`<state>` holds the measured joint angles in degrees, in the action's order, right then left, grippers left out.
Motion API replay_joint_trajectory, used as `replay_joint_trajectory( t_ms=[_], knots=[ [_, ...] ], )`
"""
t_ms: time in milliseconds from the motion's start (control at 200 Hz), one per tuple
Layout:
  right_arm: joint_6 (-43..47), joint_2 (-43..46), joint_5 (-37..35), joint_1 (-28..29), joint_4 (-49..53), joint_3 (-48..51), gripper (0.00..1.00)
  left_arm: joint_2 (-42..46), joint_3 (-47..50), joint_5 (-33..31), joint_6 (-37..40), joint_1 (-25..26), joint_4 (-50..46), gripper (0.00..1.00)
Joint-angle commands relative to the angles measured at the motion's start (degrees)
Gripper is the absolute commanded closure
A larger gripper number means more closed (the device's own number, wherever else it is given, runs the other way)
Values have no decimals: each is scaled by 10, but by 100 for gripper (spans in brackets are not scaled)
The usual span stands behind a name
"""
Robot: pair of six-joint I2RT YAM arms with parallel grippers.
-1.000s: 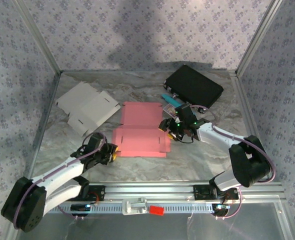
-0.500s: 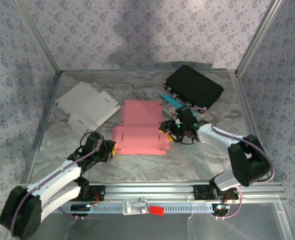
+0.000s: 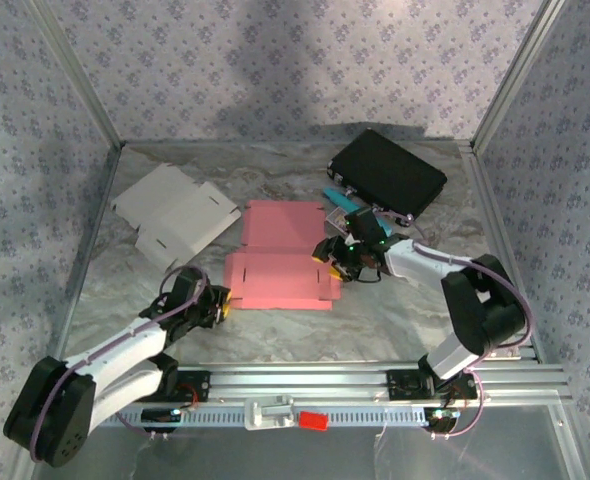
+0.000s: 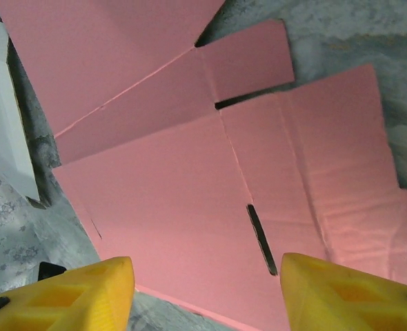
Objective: Fold the paper box
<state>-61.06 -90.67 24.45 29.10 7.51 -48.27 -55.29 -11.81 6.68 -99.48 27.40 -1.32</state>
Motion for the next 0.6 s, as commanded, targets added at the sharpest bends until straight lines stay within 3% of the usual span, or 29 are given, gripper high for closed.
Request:
replay_joint_trajectory(
  t_ms=[0,385,595],
  knots=[
    [7,-24,6,-7,13,-19,42,-22,-5,-5,8,-3,46,68],
    [27,-65,14,-25,27,-11,47,-50,18,-15,-3,-7,138,68],
    [41,-77,10,-29,42,5,50,-8,24,-41,3,-9,143,68]
  ],
)
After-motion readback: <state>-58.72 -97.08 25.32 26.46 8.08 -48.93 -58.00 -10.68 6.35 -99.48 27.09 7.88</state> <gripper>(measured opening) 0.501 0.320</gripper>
